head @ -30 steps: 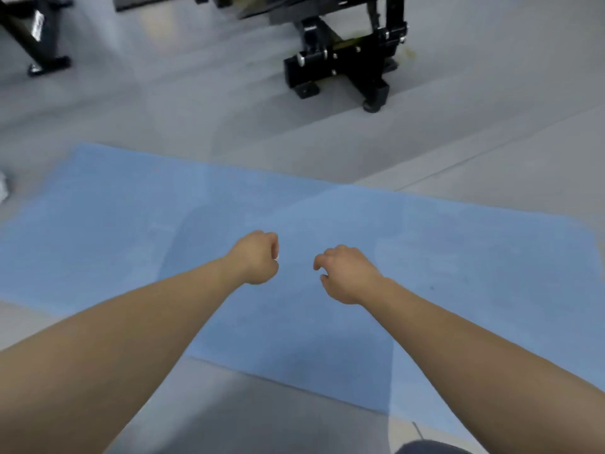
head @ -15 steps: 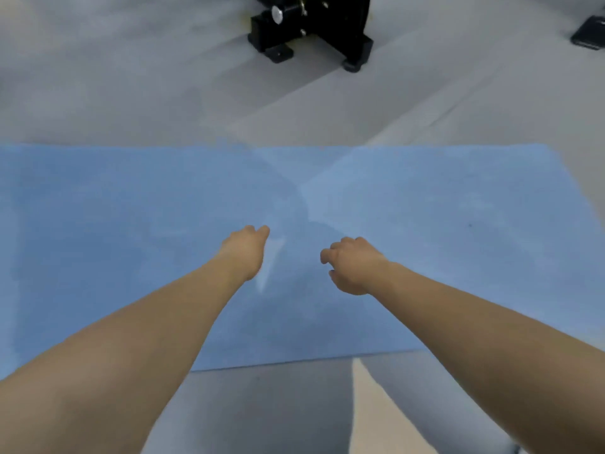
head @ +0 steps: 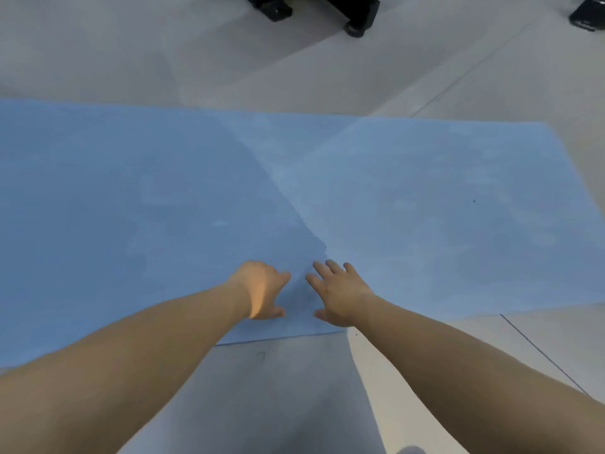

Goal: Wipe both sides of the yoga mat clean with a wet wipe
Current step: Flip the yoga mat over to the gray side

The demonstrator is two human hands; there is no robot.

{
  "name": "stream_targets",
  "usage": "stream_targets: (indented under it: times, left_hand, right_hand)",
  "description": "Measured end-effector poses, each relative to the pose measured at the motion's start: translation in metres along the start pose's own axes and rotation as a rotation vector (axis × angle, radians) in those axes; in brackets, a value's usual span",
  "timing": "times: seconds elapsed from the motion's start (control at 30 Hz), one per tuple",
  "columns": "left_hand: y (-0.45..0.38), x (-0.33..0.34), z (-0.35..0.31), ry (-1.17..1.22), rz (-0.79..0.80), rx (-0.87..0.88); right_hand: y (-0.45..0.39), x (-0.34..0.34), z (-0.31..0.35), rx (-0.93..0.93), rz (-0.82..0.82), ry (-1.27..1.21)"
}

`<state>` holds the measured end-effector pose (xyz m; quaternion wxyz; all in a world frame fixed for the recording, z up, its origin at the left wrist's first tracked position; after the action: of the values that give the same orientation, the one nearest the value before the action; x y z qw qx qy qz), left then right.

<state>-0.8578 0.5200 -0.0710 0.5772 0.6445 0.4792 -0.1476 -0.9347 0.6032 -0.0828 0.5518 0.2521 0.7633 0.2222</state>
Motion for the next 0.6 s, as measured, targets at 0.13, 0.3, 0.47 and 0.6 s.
stream_targets:
  times: [0.13,0.3,0.47,0.6]
  left_hand:
    - [0.013,0.017,0.019,-0.001,-0.036,-0.088]
    - [0.019,0.043,0.033,0.042,-0.021,-0.204]
    - [0.018,0.055,0.026,0.027,-0.027,-0.199]
    - [0.013,0.050,0.025,0.011,-0.017,-0.169]
  right_hand:
    - [-0.017,0.010,0.007,-0.031,0.017,0.056]
    - [-0.019,0.032,0.024,-0.055,0.025,0.052]
    - [-0.015,0.046,0.028,-0.042,-0.034,0.050]
    - [-0.015,0.047,0.029,-0.065,-0.059,0.047]
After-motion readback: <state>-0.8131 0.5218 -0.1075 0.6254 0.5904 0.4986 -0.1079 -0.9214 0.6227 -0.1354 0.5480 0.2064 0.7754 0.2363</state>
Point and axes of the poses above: each hand's wrist, its own y-axis away from the middle knuckle, its own x-axis out of the palm, z = x × y, the point moved 10 cm from there along -y, towards the middle knuckle, and after that the axes turned 15 degrees about y, right-handed, at the moved point
